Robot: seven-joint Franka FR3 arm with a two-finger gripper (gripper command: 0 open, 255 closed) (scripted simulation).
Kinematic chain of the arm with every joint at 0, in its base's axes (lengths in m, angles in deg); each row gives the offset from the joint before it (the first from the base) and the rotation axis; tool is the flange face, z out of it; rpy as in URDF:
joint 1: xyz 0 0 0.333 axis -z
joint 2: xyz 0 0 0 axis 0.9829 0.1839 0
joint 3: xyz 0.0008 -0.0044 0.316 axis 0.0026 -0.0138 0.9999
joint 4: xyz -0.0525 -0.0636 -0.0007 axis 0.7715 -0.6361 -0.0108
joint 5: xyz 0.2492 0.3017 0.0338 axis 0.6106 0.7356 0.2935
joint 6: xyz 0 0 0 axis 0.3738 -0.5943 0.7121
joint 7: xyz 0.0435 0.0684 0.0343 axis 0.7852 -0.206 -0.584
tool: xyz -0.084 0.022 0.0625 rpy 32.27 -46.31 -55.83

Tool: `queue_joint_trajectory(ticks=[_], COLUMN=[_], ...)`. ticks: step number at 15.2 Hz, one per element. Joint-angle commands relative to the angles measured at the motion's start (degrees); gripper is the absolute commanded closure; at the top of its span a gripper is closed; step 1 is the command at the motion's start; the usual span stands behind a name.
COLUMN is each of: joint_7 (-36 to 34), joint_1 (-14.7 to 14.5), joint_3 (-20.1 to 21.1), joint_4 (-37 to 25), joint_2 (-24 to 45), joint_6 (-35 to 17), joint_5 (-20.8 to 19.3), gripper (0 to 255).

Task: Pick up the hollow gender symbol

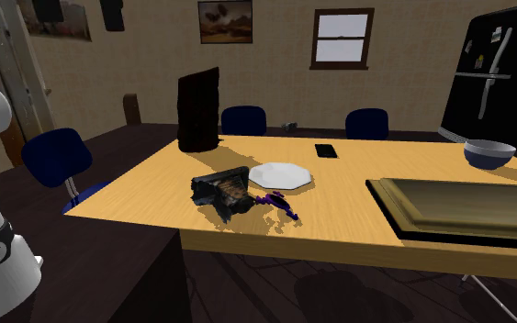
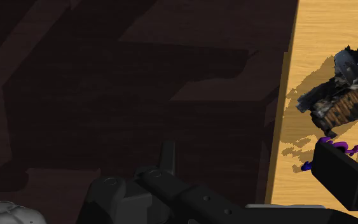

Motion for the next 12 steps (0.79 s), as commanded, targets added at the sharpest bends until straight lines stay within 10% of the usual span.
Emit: queue_joint_trajectory(ticks=[1, 12], joint_7=[0.0, -4.2], joint_1=[0.0, -3.6], joint_3=[0.0, 8.4], joint_4=[0.0, 3.0], joint_2=[0.0, 14.9], joint_6=[0.0, -15.5], joint_5=[0.0, 3.6], gripper=[0, 0])
